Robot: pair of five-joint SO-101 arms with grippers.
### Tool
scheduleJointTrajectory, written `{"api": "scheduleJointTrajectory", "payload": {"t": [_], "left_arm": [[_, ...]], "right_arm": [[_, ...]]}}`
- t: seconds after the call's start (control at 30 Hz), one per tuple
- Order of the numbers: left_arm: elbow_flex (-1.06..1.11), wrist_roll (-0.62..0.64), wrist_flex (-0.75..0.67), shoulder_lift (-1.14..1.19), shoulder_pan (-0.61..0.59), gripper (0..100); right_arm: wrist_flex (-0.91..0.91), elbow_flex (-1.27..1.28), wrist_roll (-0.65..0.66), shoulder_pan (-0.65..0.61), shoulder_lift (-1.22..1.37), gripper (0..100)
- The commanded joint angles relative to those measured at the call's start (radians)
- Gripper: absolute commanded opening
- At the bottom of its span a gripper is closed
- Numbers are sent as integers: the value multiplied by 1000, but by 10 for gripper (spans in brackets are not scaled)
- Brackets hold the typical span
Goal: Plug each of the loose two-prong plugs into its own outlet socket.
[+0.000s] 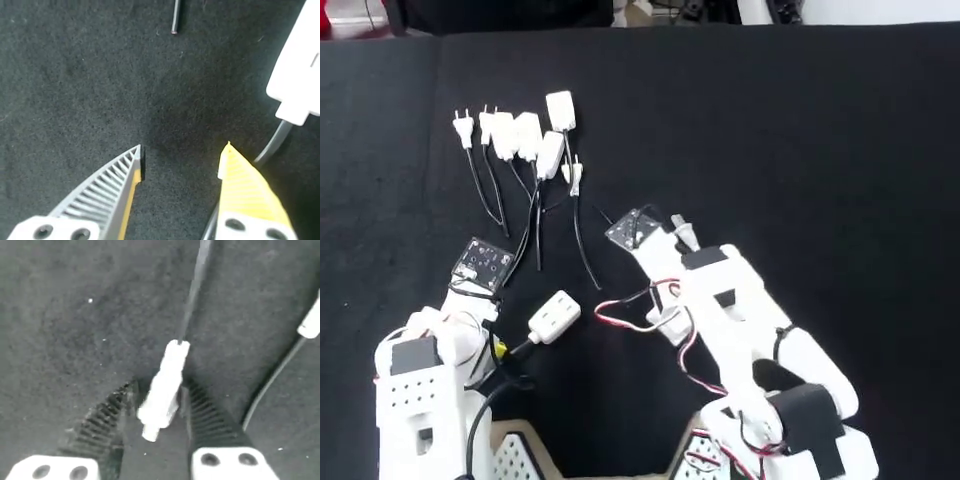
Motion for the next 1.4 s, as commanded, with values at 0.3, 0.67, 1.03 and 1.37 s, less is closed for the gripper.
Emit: {"api": "scheduleJointTrajectory", "payload": {"t": [0.3, 0.67, 1.03, 1.37], "left_arm": [[-7, -5, 6, -8, 13, 252], [-7, -5, 6, -8, 13, 252], [-7, -5, 6, -8, 13, 252], [-7, -5, 6, -8, 13, 252]], "right_arm": [[64, -96, 21, 0, 41, 103], [341, -430, 28, -49, 277, 233], [359, -524, 23, -54, 484, 90], [377, -530, -37, -57, 417, 30]]}}
